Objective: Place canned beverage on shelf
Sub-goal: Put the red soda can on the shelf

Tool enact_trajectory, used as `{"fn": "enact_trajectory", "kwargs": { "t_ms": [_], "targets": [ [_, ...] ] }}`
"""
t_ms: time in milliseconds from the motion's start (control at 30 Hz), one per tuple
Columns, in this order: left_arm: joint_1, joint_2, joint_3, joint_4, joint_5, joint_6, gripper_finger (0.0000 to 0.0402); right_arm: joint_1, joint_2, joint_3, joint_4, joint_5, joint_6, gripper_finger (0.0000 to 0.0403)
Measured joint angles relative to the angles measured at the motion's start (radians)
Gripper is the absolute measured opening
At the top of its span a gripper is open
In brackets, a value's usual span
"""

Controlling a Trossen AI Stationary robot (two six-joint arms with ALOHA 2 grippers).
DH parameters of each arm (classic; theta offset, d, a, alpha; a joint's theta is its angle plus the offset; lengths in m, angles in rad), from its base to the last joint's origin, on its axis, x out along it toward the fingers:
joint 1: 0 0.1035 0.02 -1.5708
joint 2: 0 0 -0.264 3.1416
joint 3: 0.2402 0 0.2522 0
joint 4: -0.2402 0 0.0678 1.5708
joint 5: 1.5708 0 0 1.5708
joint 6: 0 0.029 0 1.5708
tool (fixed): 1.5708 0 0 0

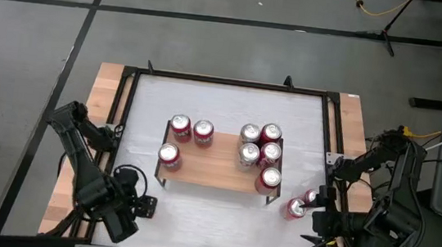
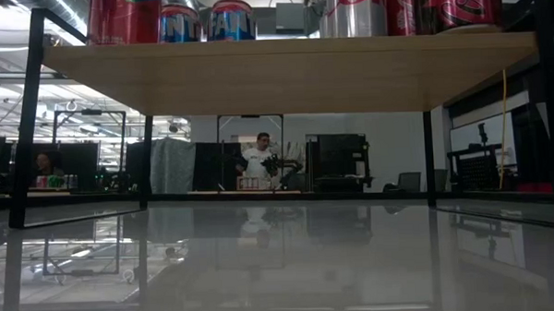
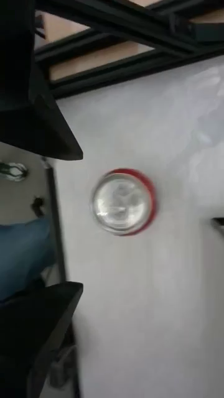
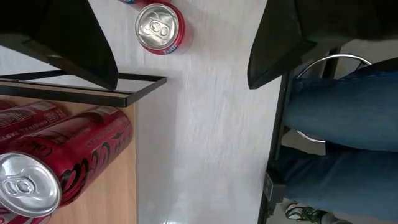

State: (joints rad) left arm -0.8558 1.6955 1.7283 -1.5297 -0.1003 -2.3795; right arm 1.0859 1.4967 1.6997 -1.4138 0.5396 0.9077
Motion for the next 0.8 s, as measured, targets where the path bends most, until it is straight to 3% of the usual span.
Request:
{"fn": "enact_trajectory", "kwargs": {
  "t_ms": [800],
  "targets": [
    [0.049, 0.0, -0.29, 0.225, 0.014, 0.0, 0.0326, 0.0, 0.0, 0.0, 0.008, -0.001, -0.009, 0.0347]
  ]
}}
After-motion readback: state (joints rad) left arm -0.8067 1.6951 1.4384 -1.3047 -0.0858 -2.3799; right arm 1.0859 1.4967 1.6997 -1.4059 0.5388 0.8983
